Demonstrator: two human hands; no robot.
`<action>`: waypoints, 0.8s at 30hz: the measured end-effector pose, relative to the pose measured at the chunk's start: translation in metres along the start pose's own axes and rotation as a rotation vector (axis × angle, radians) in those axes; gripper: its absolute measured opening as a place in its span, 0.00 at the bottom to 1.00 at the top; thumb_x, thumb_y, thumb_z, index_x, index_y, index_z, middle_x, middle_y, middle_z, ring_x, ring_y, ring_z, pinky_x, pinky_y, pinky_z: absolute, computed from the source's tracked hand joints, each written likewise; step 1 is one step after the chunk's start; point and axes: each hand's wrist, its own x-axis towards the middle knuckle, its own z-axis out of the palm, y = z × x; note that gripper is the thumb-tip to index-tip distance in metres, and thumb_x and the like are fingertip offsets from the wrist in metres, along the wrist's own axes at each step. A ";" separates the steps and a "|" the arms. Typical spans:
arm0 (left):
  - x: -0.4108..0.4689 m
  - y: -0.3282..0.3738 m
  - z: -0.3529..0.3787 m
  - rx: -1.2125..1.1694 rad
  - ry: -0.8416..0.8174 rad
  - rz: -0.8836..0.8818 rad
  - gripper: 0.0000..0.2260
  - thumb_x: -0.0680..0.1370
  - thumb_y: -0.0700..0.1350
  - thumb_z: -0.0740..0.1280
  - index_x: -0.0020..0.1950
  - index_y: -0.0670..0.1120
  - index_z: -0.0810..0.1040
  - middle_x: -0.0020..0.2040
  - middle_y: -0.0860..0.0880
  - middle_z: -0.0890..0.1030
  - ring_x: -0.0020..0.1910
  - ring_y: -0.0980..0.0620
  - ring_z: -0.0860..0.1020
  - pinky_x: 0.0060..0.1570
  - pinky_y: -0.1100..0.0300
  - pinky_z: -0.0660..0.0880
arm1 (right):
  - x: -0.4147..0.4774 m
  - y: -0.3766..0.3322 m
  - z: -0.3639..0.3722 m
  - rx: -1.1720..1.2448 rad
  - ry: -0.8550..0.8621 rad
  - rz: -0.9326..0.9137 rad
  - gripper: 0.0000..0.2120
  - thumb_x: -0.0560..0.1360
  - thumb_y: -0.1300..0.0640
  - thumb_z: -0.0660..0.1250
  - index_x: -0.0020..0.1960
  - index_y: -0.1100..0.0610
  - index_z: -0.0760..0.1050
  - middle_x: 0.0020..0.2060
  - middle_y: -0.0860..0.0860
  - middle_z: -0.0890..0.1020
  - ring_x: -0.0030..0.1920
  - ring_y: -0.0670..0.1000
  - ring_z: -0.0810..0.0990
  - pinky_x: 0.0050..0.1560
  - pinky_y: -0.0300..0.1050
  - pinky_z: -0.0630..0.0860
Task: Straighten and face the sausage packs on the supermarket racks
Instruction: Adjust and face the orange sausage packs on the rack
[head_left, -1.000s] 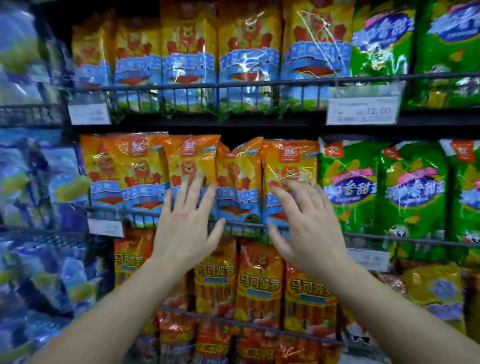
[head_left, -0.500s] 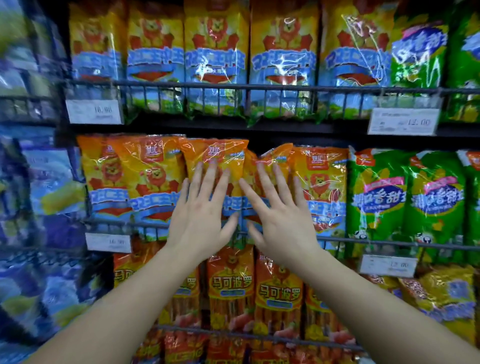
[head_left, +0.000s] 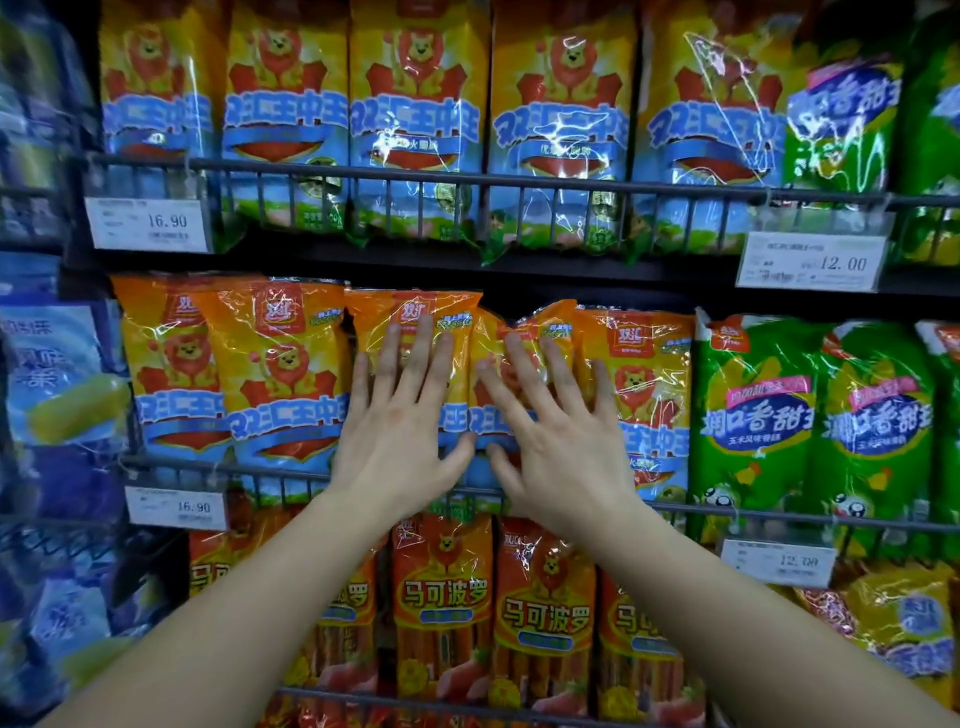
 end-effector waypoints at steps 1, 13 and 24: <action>0.001 0.000 0.001 0.001 0.002 0.001 0.42 0.75 0.65 0.54 0.80 0.49 0.36 0.79 0.49 0.33 0.78 0.45 0.34 0.76 0.41 0.43 | 0.001 0.002 -0.001 -0.005 -0.009 0.008 0.35 0.78 0.37 0.54 0.81 0.45 0.46 0.81 0.49 0.45 0.80 0.57 0.45 0.74 0.69 0.48; 0.006 0.000 -0.001 -0.066 -0.031 -0.005 0.43 0.71 0.64 0.53 0.80 0.53 0.37 0.79 0.54 0.33 0.77 0.49 0.32 0.74 0.34 0.49 | 0.017 0.010 -0.009 -0.006 -0.031 0.043 0.35 0.78 0.31 0.47 0.81 0.44 0.45 0.80 0.49 0.50 0.80 0.57 0.51 0.75 0.68 0.44; 0.006 0.001 -0.001 -0.077 -0.044 0.012 0.43 0.70 0.64 0.54 0.80 0.54 0.38 0.79 0.54 0.32 0.77 0.49 0.31 0.74 0.33 0.47 | 0.015 0.018 -0.009 0.043 -0.072 -0.012 0.38 0.76 0.29 0.48 0.80 0.42 0.42 0.80 0.46 0.48 0.80 0.56 0.48 0.76 0.66 0.47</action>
